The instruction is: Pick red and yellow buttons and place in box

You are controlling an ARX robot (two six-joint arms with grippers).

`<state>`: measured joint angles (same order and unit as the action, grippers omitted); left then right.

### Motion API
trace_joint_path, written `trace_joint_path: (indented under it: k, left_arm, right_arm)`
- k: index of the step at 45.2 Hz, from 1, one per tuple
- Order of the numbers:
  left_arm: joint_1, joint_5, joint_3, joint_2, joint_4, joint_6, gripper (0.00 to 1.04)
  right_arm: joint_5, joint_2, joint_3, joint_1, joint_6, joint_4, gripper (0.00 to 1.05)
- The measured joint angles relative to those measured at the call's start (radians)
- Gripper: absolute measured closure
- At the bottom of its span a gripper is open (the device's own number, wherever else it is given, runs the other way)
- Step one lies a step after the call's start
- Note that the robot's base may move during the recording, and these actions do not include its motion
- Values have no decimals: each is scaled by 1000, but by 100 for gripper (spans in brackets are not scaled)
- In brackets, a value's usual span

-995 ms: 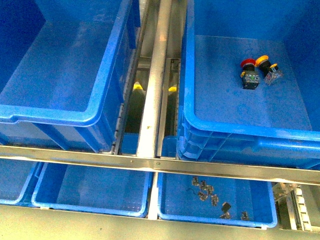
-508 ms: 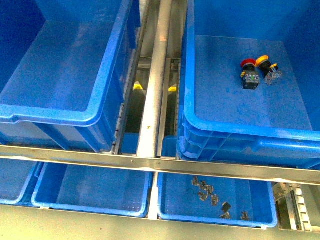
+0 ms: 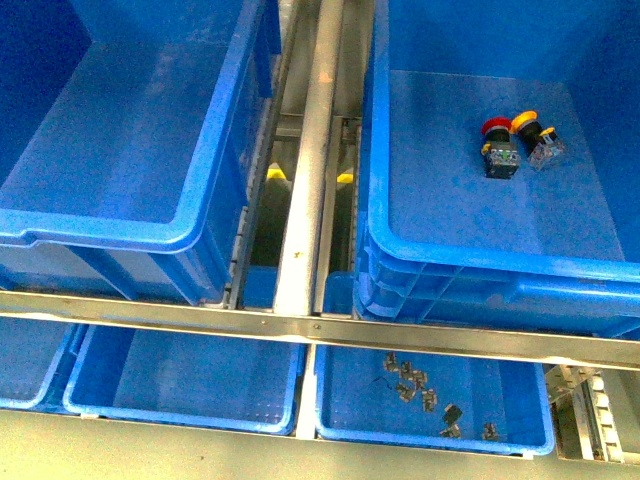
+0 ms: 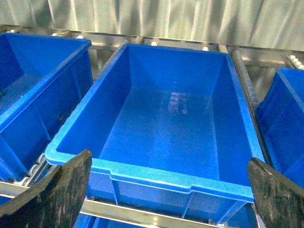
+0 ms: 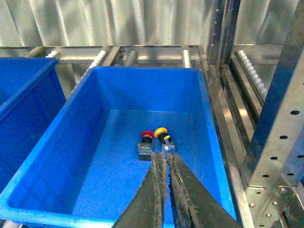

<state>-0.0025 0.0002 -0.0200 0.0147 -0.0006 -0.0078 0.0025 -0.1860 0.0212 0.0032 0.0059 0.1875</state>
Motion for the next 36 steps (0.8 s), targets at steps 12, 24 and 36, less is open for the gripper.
trace_joint_path:
  k: [12,24,36]
  left_arm:
    - [0,0,0,0,0,0,8]
    - [0,0,0,0,0,0,8]
    - [0,0,0,0,0,0,8]
  right_arm:
    - [0,180,0,0,-1,-185,101]
    - [-2,181,0,0,-2,-186,86]
    - [-2,181,0,0,-2,-186,26]
